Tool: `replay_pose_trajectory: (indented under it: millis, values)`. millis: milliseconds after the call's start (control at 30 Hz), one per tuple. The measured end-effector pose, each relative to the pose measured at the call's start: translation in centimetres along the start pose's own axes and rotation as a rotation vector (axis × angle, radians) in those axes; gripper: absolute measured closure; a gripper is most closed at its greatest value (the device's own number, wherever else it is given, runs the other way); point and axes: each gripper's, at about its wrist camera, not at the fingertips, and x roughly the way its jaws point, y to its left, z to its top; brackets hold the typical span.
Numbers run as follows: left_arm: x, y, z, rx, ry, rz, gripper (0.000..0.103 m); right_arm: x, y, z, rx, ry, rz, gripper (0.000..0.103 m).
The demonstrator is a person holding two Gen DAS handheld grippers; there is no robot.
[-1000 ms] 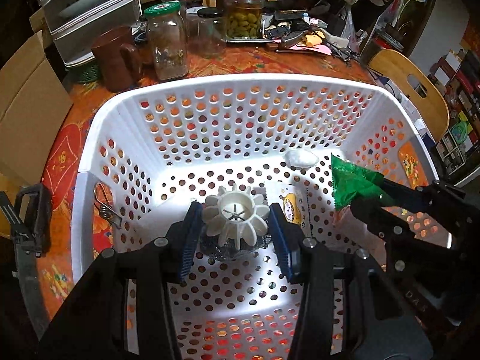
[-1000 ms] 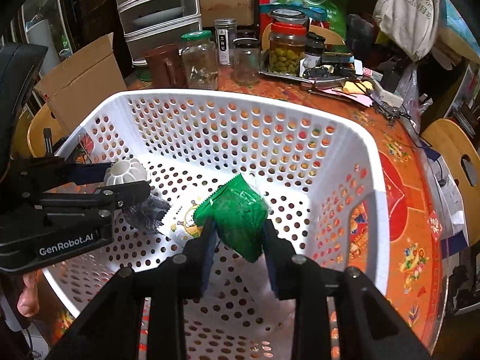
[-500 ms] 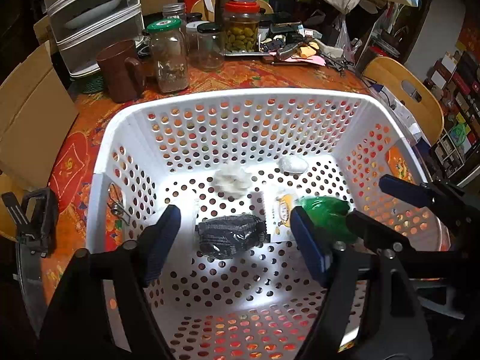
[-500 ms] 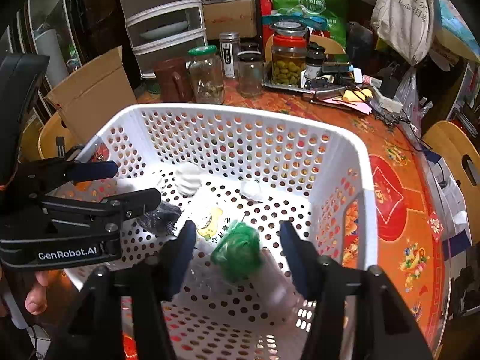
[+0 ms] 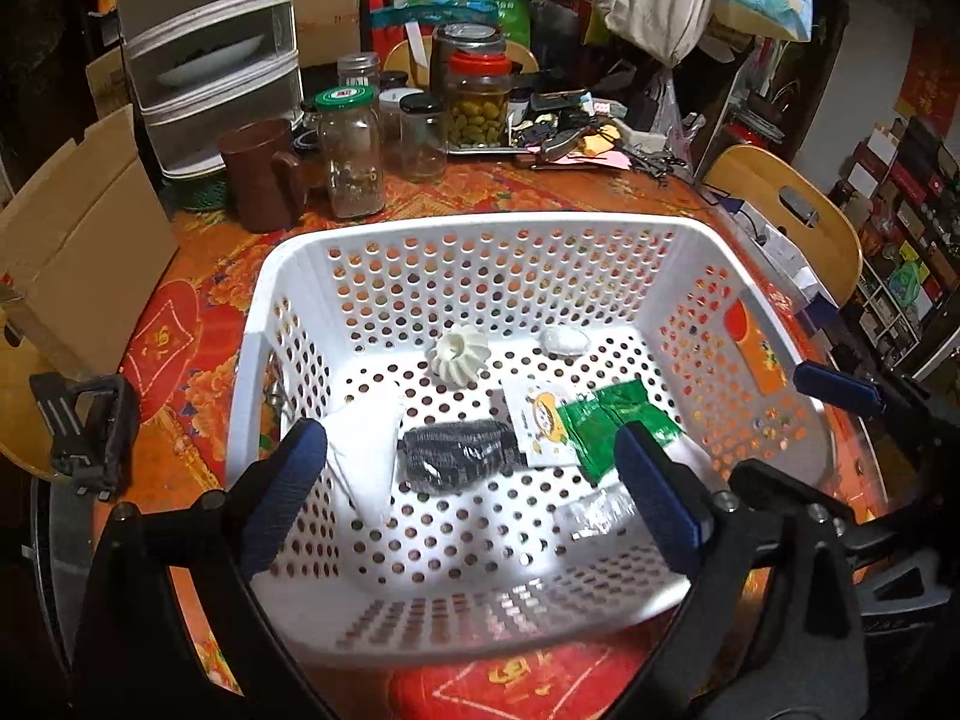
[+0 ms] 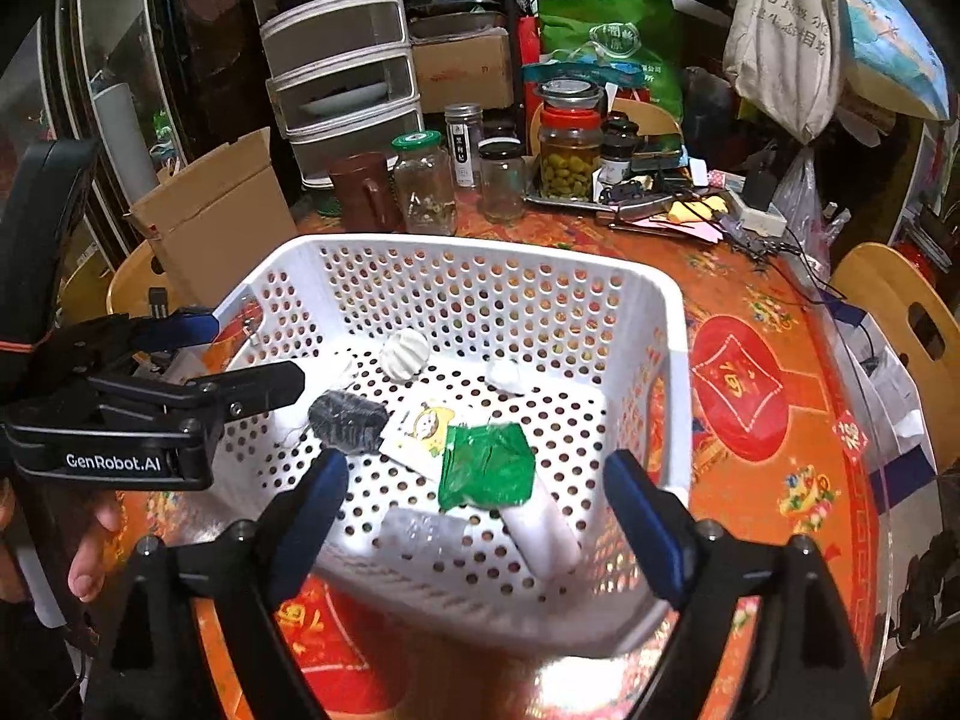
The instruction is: Organize soft objects
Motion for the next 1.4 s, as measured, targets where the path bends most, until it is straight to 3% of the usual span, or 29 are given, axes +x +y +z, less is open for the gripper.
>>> replay_pose_trajectory:
  millis: [133, 300, 400, 467, 600, 867, 1200, 1400]
  values:
    - [-2.5, -0.2, -2.0, 0.005, -0.064, 0.009, 0.004, -2.3, 0.1, -1.7, 0.015, -0.041, 0.012, 0.011]
    - [-7.7, 0.2, -6.2, -0.020, -0.197, -0.009, 0.000, -6.6, 0.5, -5.3, 0.053, -0.158, 0.037, 0.009]
    - [-10.4, 0.3, -9.2, -0.031, -0.245, -0.025, 0.000, -9.2, 0.7, -8.2, 0.107, -0.246, 0.063, 0.001]
    - [-11.7, 0.2, -11.2, -0.028, -0.264, -0.026, 0.000, -10.4, 1.0, -10.2, 0.127, -0.291, 0.082, 0.000]
    - [-13.0, 0.0, -15.4, -0.026, -0.269, -0.048, 0.000, -11.9, 2.3, -14.1, 0.139, -0.359, 0.037, 0.000]
    - [-12.7, 0.3, -22.7, -0.070, -0.245, -0.010, 0.000, -10.4, 3.3, -19.8, 0.163, -0.298, -0.009, 0.000]
    - [-9.8, -0.5, -26.3, -0.065, -0.168, -0.006, 0.000, -7.7, 4.7, -23.5, 0.190, -0.196, 0.018, 0.000]
    - [-10.3, -1.2, -27.7, -0.041, -0.165, 0.031, 0.000, -8.9, 5.6, -24.7, 0.164, -0.196, -0.010, 0.000]
